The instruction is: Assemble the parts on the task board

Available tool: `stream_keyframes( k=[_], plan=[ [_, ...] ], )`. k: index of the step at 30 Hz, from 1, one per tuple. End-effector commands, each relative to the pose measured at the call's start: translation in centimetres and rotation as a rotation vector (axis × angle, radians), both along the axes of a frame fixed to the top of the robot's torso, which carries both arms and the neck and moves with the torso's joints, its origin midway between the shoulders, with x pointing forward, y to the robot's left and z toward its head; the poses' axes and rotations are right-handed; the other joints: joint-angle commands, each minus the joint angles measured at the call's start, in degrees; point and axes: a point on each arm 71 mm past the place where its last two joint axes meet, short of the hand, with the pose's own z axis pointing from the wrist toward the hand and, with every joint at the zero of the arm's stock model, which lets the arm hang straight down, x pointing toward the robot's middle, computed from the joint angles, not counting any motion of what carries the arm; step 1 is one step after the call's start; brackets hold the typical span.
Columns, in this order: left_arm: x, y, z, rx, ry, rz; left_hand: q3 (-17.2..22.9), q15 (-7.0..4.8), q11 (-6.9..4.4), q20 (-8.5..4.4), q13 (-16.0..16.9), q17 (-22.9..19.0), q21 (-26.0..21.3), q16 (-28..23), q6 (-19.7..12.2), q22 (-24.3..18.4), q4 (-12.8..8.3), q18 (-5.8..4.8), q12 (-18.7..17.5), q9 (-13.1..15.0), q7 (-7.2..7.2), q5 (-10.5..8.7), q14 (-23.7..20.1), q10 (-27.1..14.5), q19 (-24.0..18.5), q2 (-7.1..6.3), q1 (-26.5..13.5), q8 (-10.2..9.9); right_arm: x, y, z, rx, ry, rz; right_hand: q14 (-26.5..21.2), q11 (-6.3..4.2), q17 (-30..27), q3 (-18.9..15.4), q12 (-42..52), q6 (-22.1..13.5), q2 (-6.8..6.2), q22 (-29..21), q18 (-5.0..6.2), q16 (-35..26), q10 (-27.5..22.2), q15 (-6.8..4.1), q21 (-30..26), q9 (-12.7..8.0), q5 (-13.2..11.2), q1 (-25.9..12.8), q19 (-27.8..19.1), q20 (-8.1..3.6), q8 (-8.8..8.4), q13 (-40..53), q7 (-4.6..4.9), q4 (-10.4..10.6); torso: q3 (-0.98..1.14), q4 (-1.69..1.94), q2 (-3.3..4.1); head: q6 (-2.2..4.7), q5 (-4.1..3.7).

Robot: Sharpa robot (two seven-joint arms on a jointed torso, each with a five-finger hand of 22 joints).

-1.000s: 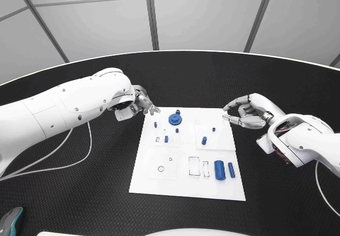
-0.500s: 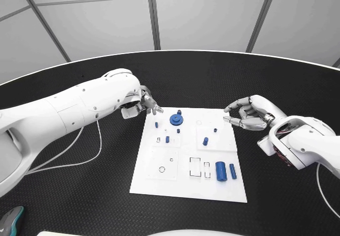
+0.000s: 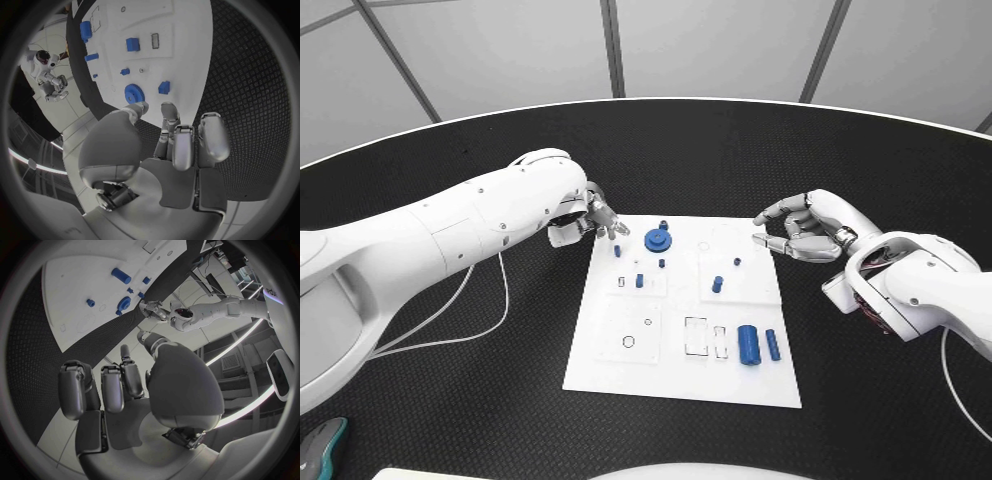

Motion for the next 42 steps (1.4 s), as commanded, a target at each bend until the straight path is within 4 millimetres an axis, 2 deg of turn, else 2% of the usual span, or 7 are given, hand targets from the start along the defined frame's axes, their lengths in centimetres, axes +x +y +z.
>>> stream_keyframes(
  k=[1,6,11,16,23,42],
  plan=[
    [0.05,0.27,-0.09,0.006,0.000,0.007,-0.4,0.31,-0.01,0.14,0.0,12.2,-0.4,-0.2,-0.2,-0.1,-0.1,0.18,-0.3,-0.1,0.26,-0.25,5.0,-0.4,-0.4,0.24,-0.2,-0.2,0.00,0.00,0.00,0.000,0.000,0.000,4.4,0.07,8.9,0.1,-0.1,-0.3,-0.09,10.1,0.90,-0.2,0.0,-0.43,-0.3,0.1,0.3,0.2,2.9,-0.35,0.39,4.3,0.01,0.4,0.00,0.06,-0.18,-0.20,0.05],
    [0.08,0.66,-0.18,0.013,0.001,0.014,-0.4,0.31,0.00,0.15,0.0,12.3,-0.3,-0.1,-0.2,0.0,-0.1,0.16,-0.3,-0.1,0.27,-0.27,5.1,-0.4,-0.4,0.27,-0.2,-0.3,0.00,0.00,0.00,0.000,0.000,0.000,4.4,0.07,8.9,0.1,-0.1,-0.3,-0.09,10.1,0.90,-0.2,0.0,-0.43,-0.3,0.1,0.3,0.2,2.9,-0.35,0.39,4.3,0.01,0.4,-0.07,0.09,-0.16,-0.30,0.05],
    [0.02,0.71,-0.28,0.021,0.017,0.006,-0.4,0.32,0.00,0.16,0.1,12.3,-0.3,-0.1,-0.2,0.1,-0.1,0.14,-0.2,-0.1,0.27,-0.28,5.1,-0.4,-0.3,0.28,-0.1,-0.3,0.01,0.05,0.00,0.000,0.000,0.001,4.4,0.06,8.9,0.1,-0.2,-0.3,-0.10,10.1,0.90,-0.2,0.0,-0.44,-0.3,0.1,0.6,0.3,2.9,-0.35,0.43,4.2,0.01,0.4,0.05,0.01,-0.25,-0.40,0.19],
    [-0.04,0.60,-0.36,0.026,0.027,-0.001,-0.4,0.32,0.00,0.18,-0.4,12.2,-0.3,-0.2,-0.2,0.0,-0.1,0.16,-0.6,-0.1,0.28,-0.33,5.0,-0.7,-0.4,0.27,-0.1,-0.3,0.00,0.08,0.00,0.001,0.000,0.002,4.4,0.06,8.9,0.1,-0.2,-0.3,-0.10,10.1,0.90,-0.2,0.0,-0.44,-0.3,0.1,0.6,0.3,2.9,-0.35,0.43,4.2,0.01,0.4,-0.01,0.01,-0.17,-0.39,0.11],
    [-0.12,0.50,-0.43,0.026,0.031,-0.009,-0.6,0.36,0.04,0.24,-0.4,12.4,-0.2,-0.1,-0.1,0.3,0.0,0.11,-0.6,-0.2,0.32,-0.53,5.1,-0.7,-0.3,0.35,-0.3,-0.4,0.00,0.11,0.00,0.001,0.000,0.003,4.4,0.06,8.9,0.1,-0.2,-0.3,-0.10,10.1,0.90,-0.2,0.0,-0.44,-0.3,0.1,0.6,0.3,2.9,-0.35,0.43,4.2,0.01,0.4,0.07,0.04,-0.22,-0.42,0.04],
    [-0.48,0.05,-0.90,0.047,0.069,-0.041,-1.3,0.39,0.04,0.36,-0.4,12.5,0.0,0.0,0.2,0.6,0.0,0.06,-0.4,-0.3,0.29,-1.52,5.1,-0.7,-0.2,0.55,-0.8,-0.6,-0.09,0.16,0.04,0.002,0.000,0.004,4.4,0.06,8.9,0.1,-0.2,-0.3,-0.10,10.1,0.90,-0.2,0.0,-0.44,-0.3,0.1,0.6,0.3,2.9,-0.35,0.43,4.2,0.01,0.4,0.00,0.04,-0.12,-0.60,0.13]
  ],
)
